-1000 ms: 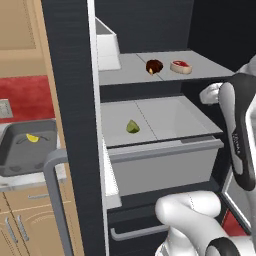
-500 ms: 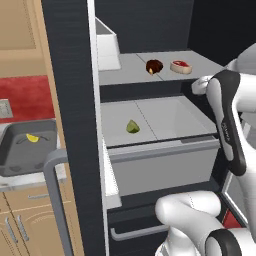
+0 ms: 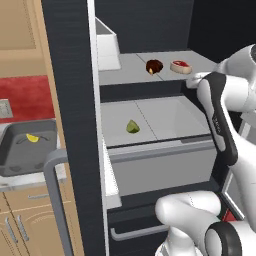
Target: Place one lemon wedge and one steak in each tupperware on the nearby counter, to pack two identical lunches.
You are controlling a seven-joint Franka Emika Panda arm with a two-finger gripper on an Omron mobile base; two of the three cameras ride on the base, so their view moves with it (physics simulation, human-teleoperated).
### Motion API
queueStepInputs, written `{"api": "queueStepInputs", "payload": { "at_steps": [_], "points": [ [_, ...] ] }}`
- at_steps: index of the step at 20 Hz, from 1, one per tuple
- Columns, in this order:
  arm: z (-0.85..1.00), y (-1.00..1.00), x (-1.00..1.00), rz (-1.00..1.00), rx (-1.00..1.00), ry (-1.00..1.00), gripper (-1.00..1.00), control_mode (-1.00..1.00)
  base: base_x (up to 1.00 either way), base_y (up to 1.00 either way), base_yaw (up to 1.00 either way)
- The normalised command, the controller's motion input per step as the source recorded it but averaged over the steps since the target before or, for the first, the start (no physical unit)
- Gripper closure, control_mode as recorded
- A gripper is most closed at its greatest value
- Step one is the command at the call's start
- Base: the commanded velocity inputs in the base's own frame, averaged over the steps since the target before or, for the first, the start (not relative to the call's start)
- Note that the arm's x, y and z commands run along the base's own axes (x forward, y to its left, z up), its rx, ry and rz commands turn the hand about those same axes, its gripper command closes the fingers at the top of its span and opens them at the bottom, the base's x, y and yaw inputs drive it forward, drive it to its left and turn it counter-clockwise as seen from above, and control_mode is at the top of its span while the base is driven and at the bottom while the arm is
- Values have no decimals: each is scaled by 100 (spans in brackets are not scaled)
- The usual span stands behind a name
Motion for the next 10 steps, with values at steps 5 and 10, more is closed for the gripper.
{"api": "queueStepInputs", "payload": {
  "at_steps": [5, 10],
  "points": [
    [18, -26, 43, 0, 0, 0, -100, -100, 0, 0, 0],
    [18, -20, 48, 0, 0, 0, -100, -100, 0, 0, 0]
  ]
}}
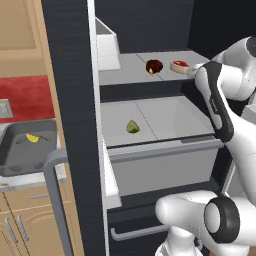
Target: Place one lemon wedge and one steak in each tupperware on the nearby counter, to pack two identical lunches.
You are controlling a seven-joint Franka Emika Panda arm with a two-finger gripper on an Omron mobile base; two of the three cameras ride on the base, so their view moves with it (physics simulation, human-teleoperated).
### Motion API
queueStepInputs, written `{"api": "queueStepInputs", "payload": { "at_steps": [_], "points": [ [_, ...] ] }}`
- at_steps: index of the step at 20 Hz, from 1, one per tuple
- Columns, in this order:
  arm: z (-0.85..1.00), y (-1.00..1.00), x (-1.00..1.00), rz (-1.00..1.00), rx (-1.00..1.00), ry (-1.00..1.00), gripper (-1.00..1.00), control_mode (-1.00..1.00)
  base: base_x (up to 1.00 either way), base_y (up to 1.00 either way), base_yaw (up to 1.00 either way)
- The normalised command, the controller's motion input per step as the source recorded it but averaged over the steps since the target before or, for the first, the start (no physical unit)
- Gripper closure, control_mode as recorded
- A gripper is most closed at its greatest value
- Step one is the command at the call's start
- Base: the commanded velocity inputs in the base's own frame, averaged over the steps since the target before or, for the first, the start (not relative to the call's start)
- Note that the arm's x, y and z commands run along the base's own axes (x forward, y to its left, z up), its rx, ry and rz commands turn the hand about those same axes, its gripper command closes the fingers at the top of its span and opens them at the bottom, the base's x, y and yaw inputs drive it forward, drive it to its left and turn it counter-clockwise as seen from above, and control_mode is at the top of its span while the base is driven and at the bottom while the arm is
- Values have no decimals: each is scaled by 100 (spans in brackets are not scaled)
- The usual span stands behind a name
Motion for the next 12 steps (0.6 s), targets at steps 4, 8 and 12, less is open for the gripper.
{"api": "queueStepInputs", "payload": {
  "at_steps": [4, 8, 12],
  "points": [
    [0, -1, 51, 2, 0, 0, -100, -100, 0, 0, 0],
    [0, 0, 52, 9, 0, 0, -100, -100, 0, 0, 0],
    [-9, 0, 57, 11, 0, 0, -100, -100, 0, 0, 0]
  ]
}}
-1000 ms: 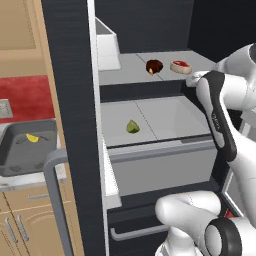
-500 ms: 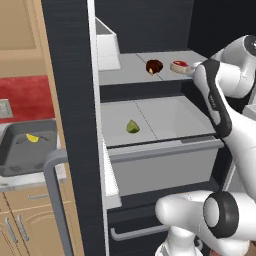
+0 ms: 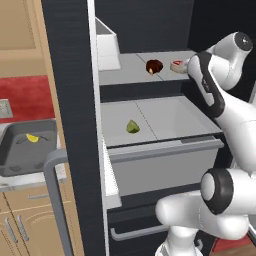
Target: Place one lemon wedge and one steak in each tupperware on the nearby counter, to pack two identical lunches.
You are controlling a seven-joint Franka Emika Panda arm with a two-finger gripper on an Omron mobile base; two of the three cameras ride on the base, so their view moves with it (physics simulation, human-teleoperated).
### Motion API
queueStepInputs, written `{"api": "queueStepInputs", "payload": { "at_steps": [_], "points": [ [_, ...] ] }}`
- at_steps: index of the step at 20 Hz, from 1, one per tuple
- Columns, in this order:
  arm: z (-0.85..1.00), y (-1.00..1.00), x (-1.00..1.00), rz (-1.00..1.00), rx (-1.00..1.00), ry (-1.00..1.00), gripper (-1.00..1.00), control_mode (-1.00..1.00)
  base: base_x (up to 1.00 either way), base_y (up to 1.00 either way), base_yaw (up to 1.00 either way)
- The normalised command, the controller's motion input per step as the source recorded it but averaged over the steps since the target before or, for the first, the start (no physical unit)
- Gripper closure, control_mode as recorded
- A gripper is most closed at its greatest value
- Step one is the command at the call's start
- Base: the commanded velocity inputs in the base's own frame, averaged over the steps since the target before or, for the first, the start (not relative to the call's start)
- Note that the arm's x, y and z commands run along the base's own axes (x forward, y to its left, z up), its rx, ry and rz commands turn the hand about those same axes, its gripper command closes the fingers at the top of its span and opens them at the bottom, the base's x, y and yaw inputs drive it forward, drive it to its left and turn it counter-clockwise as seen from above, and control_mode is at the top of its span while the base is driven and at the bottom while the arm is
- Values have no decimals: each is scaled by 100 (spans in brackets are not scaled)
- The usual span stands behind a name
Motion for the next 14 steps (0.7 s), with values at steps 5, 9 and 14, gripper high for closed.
{"api": "queueStepInputs", "payload": {
  "at_steps": [5, 9, 14],
  "points": [
    [-14, 0, 62, 7, -1, 4, -100, -100, 0, 0, 0],
    [-11, 0, 64, 1, -4, 6, -100, -100, 0, 0, 0],
    [-1, -2, 53, 0, -4, 7, -100, -100, 0, 0, 0]
  ]
}}
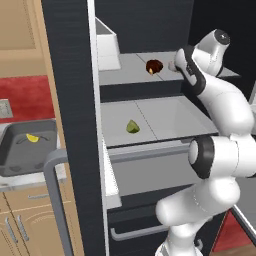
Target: Place one lemon wedge and one steak in each tupperware on the nearby counter, to pack two identical lunches.
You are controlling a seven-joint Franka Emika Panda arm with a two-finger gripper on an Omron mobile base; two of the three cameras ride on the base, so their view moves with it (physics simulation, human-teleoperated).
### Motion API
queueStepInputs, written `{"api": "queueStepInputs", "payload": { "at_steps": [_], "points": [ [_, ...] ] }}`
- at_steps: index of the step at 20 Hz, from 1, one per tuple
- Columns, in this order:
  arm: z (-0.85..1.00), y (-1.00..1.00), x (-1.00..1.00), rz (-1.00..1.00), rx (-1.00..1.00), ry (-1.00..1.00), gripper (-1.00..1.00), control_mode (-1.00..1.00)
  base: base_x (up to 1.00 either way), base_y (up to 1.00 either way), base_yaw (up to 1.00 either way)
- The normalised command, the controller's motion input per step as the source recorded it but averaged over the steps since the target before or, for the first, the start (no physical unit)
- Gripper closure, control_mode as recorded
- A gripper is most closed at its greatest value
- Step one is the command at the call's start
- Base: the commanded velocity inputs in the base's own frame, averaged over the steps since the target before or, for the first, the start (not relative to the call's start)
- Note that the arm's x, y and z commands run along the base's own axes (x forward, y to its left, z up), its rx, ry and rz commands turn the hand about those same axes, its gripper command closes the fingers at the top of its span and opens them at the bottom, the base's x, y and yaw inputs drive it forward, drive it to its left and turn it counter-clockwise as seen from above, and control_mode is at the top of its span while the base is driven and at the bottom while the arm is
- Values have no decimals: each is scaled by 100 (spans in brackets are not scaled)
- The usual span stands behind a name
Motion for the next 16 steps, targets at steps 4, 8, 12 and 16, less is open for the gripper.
{"api": "queueStepInputs", "payload": {
  "at_steps": [4, 8, 12, 16],
  "points": [
    [0, -5, 34, 0, -1, 6, -100, -100, 0, 0, 0],
    [-12, -4, 7, 0, 0, 6, -100, -100, 0, 0, 0],
    [-28, -11, 0, 0, 0, 3, -100, -100, 0, 0, 0],
    [-58, 0, 0, 0, 0, 4, 100, -100, 0, 0, 0]
  ]
}}
